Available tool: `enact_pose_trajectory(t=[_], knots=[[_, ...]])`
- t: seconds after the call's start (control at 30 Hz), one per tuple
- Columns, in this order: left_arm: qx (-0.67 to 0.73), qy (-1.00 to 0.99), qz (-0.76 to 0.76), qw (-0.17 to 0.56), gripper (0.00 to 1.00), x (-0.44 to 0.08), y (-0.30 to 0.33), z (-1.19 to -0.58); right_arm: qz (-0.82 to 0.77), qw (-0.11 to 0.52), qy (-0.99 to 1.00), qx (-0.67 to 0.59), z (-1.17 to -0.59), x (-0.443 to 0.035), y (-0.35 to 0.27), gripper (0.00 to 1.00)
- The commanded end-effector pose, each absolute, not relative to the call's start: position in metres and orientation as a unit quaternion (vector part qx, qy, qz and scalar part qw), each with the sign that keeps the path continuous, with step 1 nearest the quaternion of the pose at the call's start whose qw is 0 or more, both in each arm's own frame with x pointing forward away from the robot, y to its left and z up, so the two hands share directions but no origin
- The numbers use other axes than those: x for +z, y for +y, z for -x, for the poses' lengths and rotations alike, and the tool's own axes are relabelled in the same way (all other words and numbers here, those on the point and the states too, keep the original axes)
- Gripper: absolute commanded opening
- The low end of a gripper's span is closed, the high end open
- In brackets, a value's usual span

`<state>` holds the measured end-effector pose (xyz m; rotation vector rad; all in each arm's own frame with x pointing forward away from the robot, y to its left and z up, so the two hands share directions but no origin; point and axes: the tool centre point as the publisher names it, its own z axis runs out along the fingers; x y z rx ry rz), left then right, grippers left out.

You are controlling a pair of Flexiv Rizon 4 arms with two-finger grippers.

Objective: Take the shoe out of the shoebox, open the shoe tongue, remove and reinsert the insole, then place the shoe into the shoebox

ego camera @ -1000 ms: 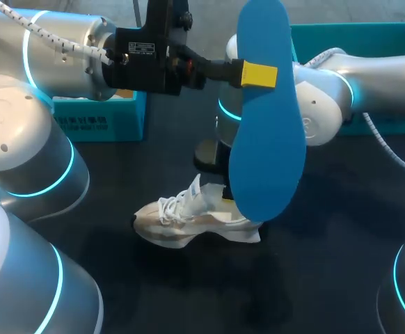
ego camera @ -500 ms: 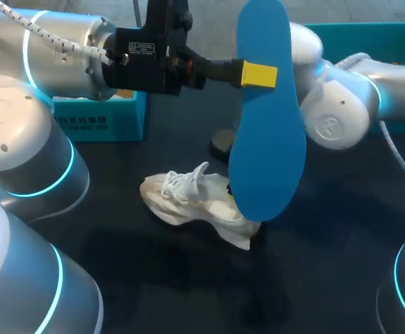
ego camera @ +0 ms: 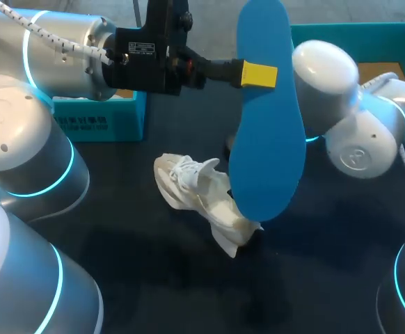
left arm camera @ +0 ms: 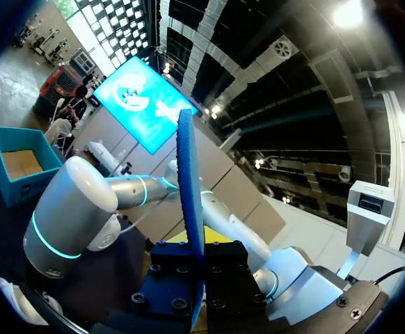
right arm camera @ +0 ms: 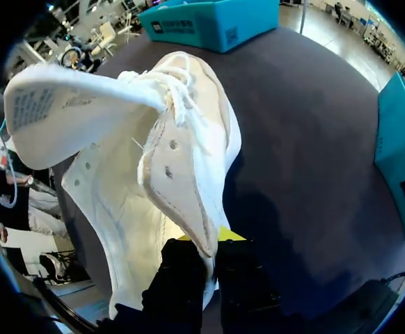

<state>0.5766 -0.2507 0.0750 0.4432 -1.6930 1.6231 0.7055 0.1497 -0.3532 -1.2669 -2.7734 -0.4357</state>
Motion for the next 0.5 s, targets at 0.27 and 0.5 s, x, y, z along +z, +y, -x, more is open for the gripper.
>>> enact_pose_trajectory(t=[0.27, 0.5], knots=[[0.633, -0.659, -0.173, 0.368, 0.00, 0.0733, -0.2508, -0.5754, 0.412, 0.027, -0.898, -0.153, -0.7032, -0.3523, 0.1471, 0.00], [0.633, -0.659, -0.173, 0.368, 0.00, 0.0733, -0.2508, -0.5754, 0.490, 0.028, -0.857, -0.161, -0.7042, -0.3561, 0.1425, 0.00]])
